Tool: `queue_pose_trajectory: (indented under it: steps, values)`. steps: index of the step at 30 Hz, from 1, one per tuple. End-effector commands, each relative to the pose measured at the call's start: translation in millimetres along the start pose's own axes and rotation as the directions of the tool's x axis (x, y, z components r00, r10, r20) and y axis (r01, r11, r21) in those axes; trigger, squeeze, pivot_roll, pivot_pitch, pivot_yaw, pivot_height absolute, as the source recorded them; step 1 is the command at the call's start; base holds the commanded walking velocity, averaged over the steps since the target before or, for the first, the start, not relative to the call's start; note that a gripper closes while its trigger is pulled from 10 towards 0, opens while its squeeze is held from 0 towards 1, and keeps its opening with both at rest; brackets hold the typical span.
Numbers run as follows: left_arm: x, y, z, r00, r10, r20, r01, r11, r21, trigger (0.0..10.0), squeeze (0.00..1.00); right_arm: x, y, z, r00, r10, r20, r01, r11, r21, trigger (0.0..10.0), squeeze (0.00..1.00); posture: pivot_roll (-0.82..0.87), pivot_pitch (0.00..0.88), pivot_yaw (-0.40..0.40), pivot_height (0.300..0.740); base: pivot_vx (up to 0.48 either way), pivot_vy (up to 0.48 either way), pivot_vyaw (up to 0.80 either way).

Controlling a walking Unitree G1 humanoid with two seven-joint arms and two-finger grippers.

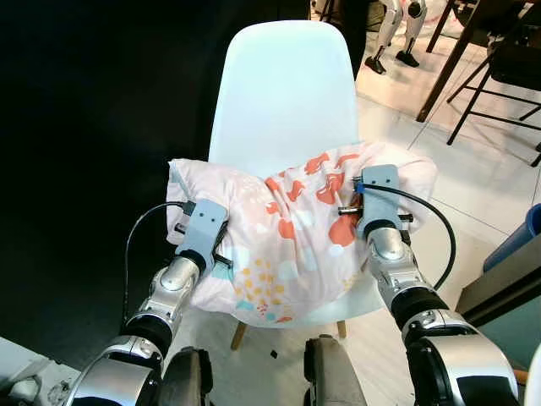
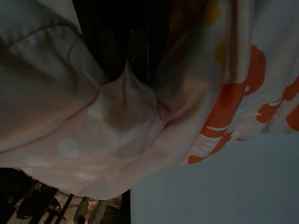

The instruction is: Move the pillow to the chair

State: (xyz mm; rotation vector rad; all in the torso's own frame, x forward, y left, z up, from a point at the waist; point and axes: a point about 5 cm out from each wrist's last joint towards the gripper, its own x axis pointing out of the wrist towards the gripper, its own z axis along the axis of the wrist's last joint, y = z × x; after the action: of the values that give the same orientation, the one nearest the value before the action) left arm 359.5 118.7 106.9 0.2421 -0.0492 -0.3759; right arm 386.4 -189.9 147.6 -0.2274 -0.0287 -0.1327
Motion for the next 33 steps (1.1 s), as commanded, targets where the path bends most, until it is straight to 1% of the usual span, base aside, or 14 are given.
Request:
queue_pose_trajectory:
  steps: [1, 3, 6, 16, 17, 18, 19, 20, 23, 28, 30, 31, 32, 33]
  values:
    - [3.8, -9.5, 4.1, 0.999, -0.048, 0.015, 0.047, 0.999, 0.018, 10.0, 0.00, -5.6, 4.1, -14.8, 0.998, 0.020, -0.060, -0.018, 0.999, 0.035, 10.0, 0.00, -0.05, 0.266, -0.016, 0.606, 0.000, 0.000, 0.00]
    - [4.6, -9.0, 5.4, 0.999, -0.045, 0.020, 0.044, 0.999, 0.011, 10.0, 0.00, -5.7, 3.9, -14.6, 0.998, 0.018, -0.055, -0.016, 0.999, 0.039, 10.0, 0.00, -0.05, 0.264, -0.013, 0.596, 0.000, 0.000, 0.00]
    - [5.0, -8.3, 6.5, 0.999, -0.044, 0.024, 0.044, 0.999, 0.009, 10.0, 0.00, -5.4, 3.2, -14.2, 0.998, 0.006, -0.055, -0.005, 1.000, 0.018, 10.0, 0.00, -0.05, 0.257, -0.009, 0.586, 0.000, 0.000, 0.00]
    - [3.8, -11.6, 5.4, 0.998, -0.052, 0.029, 0.052, 0.999, 0.007, 10.0, 0.00, -6.4, -2.1, -15.9, 0.999, -0.019, -0.050, 0.020, 1.000, 0.024, 10.0, 0.00, -0.04, 0.241, -0.007, 0.586, 0.000, 0.000, 0.00]
    - [3.4, -12.3, 4.7, 0.998, -0.059, 0.026, 0.059, 0.998, 0.001, 10.0, 0.00, -6.8, -2.7, -15.9, 0.999, -0.023, -0.043, 0.024, 0.999, 0.035, 10.0, 0.52, -0.04, 0.242, -0.007, 0.586, 0.000, 0.000, 0.00]
    - [3.1, -12.8, 4.2, 0.998, -0.063, 0.025, 0.063, 0.998, -0.001, 10.0, 0.00, -7.2, -3.4, -16.2, 0.999, -0.027, -0.040, 0.029, 0.999, 0.042, 10.0, 0.73, -0.04, 0.240, -0.006, 0.586, 0.000, 0.000, 0.00]
    - [3.1, -12.8, 4.2, 0.998, -0.063, 0.025, 0.063, 0.998, -0.001, 10.0, 0.00, -7.2, -3.4, -16.2, 0.999, -0.027, -0.040, 0.029, 0.999, 0.042, 10.0, 0.73, -0.04, 0.240, -0.006, 0.586, 0.000, 0.000, 0.00]
    - [2.8, -12.7, 3.9, 0.998, -0.062, 0.025, 0.062, 0.998, -0.003, 10.0, 1.00, -7.5, -3.9, -16.2, 0.999, -0.030, -0.036, 0.032, 0.998, 0.059, 10.0, 1.00, -0.04, 0.239, -0.006, 0.586, 0.000, 0.000, 0.00]
    - [1.5, -12.4, 5.6, 0.997, -0.058, 0.050, 0.060, 0.998, -0.027, 10.0, 1.00, -8.0, -7.1, -16.0, 0.999, -0.045, -0.027, 0.047, 0.994, 0.097, 10.0, 1.00, -0.04, 0.232, -0.004, 0.586, 0.000, 0.000, 0.00]
    - [-1.3, -7.7, 7.7, 0.996, -0.027, 0.082, 0.031, 0.998, -0.051, 10.0, 1.00, -8.2, -12.2, -14.3, 0.998, -0.066, -0.008, 0.067, 0.992, 0.108, 10.0, 1.00, -0.04, 0.220, -0.004, 0.586, 0.000, 0.000, 0.00]
    - [-9.2, -2.6, 3.7, 0.996, 0.006, 0.094, 0.001, 0.997, -0.072, 10.0, 1.00, -9.8, -20.1, -16.0, 0.995, -0.102, -0.004, 0.102, 0.988, 0.118, 10.0, 1.00, -0.03, 0.204, -0.001, 0.586, 0.000, 0.000, 0.00]
    - [-9.2, -2.6, 3.7, 0.996, 0.006, 0.094, 0.001, 0.997, -0.072, 10.0, 1.00, -9.8, -20.1, -16.0, 0.995, -0.102, -0.004, 0.102, 0.988, 0.118, 10.0, 1.00, -0.03, 0.204, -0.001, 0.586, 0.000, 0.000, 0.00]
    - [-17.8, 1.1, -1.7, 0.995, 0.036, 0.095, -0.028, 0.996, -0.082, 10.0, 1.00, -12.4, -26.8, -20.0, 0.991, -0.134, -0.010, 0.134, 0.982, 0.131, 10.0, 1.00, -0.03, 0.198, -0.002, 0.586, 0.000, 0.000, 0.00]
    - [-17.8, 1.1, -1.7, 0.995, 0.036, 0.095, -0.028, 0.996, -0.082, 10.0, 1.00, -12.4, -26.8, -20.0, 0.991, -0.134, -0.010, 0.134, 0.982, 0.131, 10.0, 1.00, -0.03, 0.198, -0.002, 0.586, 0.000, 0.000, 0.00]
